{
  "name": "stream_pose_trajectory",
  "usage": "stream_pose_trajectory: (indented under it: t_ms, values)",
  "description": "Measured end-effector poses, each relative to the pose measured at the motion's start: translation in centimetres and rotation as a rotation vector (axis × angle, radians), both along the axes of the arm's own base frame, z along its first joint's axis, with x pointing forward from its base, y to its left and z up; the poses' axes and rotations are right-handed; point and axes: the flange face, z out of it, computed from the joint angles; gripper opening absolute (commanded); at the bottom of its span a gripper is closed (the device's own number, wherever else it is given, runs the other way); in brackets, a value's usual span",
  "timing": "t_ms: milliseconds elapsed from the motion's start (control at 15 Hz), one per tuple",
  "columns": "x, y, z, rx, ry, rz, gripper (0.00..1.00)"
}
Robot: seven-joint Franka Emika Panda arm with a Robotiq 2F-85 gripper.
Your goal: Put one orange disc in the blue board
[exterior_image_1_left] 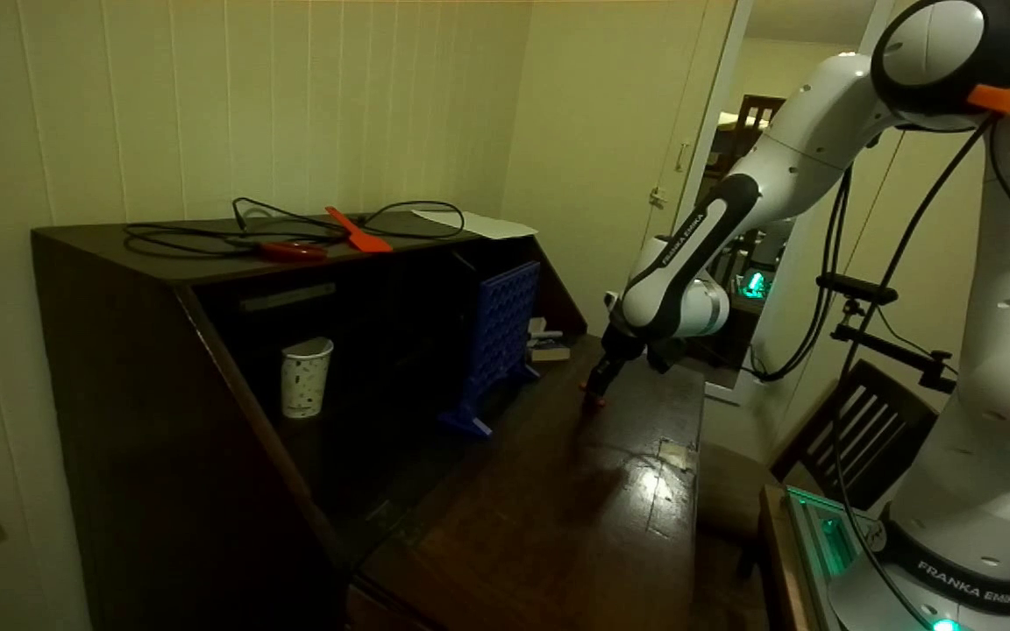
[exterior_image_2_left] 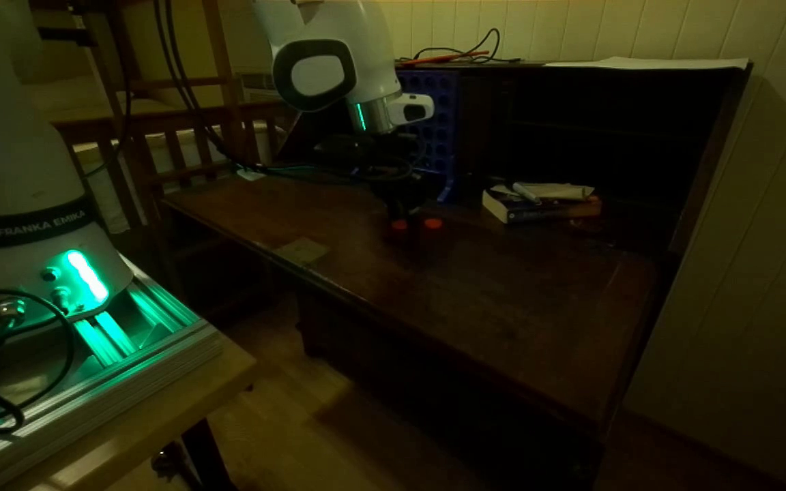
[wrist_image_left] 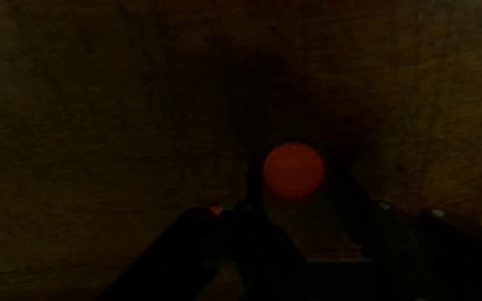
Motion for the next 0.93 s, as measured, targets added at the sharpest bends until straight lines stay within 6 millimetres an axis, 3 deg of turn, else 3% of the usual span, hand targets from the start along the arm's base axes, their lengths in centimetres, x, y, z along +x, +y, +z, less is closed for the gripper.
stream_pose_trajectory:
  t_ms: [133,600,933]
  values:
    - [0.1,0.1,0.1,-0.001,-0.001,0.004,0.09]
    - [0.2,0.3,0.2,-0.003,-0.004,0.028,0.08]
    - [0.5,2.1,1.7,-0.021,-0.079,0.072,0.08]
